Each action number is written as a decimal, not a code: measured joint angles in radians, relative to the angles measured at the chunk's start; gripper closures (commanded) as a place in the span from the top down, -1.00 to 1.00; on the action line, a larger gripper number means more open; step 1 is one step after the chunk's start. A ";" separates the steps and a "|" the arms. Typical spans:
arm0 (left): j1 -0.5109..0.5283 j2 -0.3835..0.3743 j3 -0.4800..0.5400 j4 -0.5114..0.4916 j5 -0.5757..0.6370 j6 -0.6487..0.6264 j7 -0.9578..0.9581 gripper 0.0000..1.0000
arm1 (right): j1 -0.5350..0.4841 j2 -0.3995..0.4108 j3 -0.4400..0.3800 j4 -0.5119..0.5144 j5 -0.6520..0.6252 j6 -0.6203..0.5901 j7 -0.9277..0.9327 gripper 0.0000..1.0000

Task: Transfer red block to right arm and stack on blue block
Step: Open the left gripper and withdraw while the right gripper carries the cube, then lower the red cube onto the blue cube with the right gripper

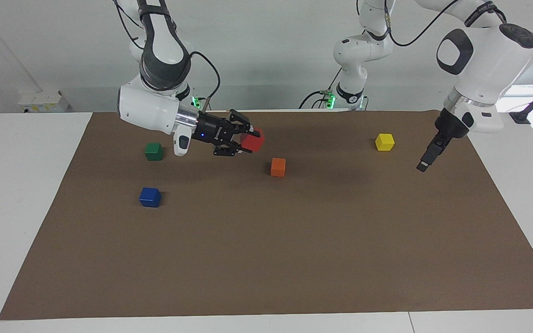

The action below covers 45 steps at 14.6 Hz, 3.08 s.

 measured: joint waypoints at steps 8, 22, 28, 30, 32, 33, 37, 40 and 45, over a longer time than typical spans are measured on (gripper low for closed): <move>0.000 0.054 -0.003 0.167 0.117 -0.260 0.292 1.00 | -0.070 0.012 -0.004 0.049 -0.781 -0.001 0.401 -1.00; -0.124 -0.111 0.078 0.016 0.108 -0.365 0.367 1.00 | -0.242 0.061 -0.007 -0.102 -0.989 0.119 0.567 -1.00; -0.131 -0.111 0.111 0.010 0.096 -0.355 0.474 1.00 | -0.246 0.063 -0.007 -0.120 -1.060 0.204 0.593 -1.00; -0.132 -0.111 0.111 0.011 0.095 -0.336 0.477 1.00 | -0.252 0.071 -0.007 -0.122 -1.060 0.229 0.593 -1.00; -0.137 -0.111 0.110 0.020 0.093 -0.299 0.479 1.00 | -0.254 0.078 -0.007 -0.122 -1.060 0.246 0.593 -1.00; -0.143 -0.111 0.109 0.026 0.093 -0.290 0.480 1.00 | -0.254 0.079 -0.007 -0.122 -1.060 0.248 0.593 -1.00; -0.146 -0.111 0.105 0.040 0.093 -0.263 0.481 1.00 | -0.254 0.079 -0.007 -0.122 -1.060 0.257 0.596 -1.00; -0.146 -0.111 0.105 0.039 0.093 -0.244 0.481 1.00 | -0.254 0.084 -0.005 -0.126 -1.060 0.283 0.610 -1.00; -0.143 -0.111 0.113 0.038 0.093 -0.244 0.481 1.00 | -0.254 0.086 -0.003 -0.133 -1.060 0.292 0.618 -1.00</move>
